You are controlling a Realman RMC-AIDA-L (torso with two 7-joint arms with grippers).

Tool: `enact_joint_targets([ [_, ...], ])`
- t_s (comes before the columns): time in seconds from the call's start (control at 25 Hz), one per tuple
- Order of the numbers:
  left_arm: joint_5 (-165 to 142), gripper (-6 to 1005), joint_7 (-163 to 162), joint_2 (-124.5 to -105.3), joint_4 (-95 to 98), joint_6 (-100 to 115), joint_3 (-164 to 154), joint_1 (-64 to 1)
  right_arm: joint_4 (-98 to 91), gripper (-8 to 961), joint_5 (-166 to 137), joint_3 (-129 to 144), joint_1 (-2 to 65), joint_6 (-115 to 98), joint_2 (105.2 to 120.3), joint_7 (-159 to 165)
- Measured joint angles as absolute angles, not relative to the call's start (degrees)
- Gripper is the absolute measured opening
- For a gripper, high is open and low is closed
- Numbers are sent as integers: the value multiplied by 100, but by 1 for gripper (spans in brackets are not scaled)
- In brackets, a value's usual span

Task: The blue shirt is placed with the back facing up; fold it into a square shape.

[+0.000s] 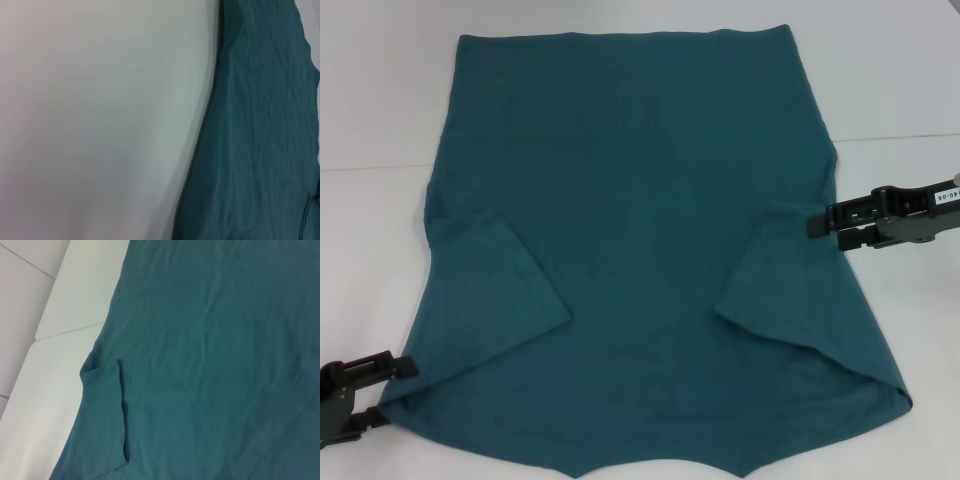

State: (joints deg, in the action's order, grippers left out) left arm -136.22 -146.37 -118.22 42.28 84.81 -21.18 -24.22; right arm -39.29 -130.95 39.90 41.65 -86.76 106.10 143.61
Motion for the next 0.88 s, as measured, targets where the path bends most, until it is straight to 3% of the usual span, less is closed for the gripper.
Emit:
enact_joint_targets([
  [0.4,-13601,859,-14660,-11794,3960,8169,-2237,-2592,-3929,733,-13095,3987,4157,-8664,10617,14361],
  [0.84,-13393,748,-14602,-11772,3926,8329,-2205,-2602,-3929,733,-13095,3911,4148,-8683,10609,14361],
  [0.88,-13397,704,-14602,-11770,3926,8323,-2205,-2601,-3929,733,-13095,3911,4148,-8683,10608,14361],
])
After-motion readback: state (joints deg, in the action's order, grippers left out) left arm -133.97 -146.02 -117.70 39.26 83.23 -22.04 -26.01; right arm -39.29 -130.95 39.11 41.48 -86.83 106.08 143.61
